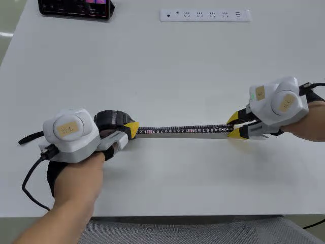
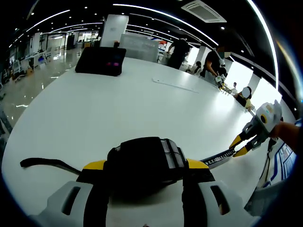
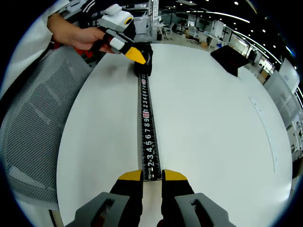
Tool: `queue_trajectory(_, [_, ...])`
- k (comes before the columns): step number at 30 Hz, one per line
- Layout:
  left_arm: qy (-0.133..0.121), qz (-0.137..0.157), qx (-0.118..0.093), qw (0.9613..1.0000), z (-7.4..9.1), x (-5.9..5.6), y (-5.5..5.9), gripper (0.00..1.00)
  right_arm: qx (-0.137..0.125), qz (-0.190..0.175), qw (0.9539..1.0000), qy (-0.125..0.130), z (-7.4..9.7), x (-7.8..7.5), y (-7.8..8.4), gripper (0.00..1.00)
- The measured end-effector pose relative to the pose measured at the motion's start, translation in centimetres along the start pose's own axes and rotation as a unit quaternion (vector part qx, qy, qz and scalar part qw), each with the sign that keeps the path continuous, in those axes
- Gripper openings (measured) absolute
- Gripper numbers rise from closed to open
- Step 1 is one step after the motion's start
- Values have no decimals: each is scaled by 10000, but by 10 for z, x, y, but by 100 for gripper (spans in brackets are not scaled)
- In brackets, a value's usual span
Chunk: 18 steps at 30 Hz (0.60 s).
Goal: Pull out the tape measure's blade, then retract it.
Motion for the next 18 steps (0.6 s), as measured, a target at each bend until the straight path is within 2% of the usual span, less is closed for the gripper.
queue_trajectory(18, [29, 66, -13, 10000, -1, 1, 0, 58, -104, 39, 9999, -111, -8, -2, -12, 11])
Point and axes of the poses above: the centre of the closed fingertips' face, and the gripper's own axes: z roughly backward along the fingers, x roughly to its left, y roughly out of its underside, the point moved 9 cm from there along z, roughly backward along the fingers, and after that the axes turned 5 degrees about -z, right-handed, at the moved point
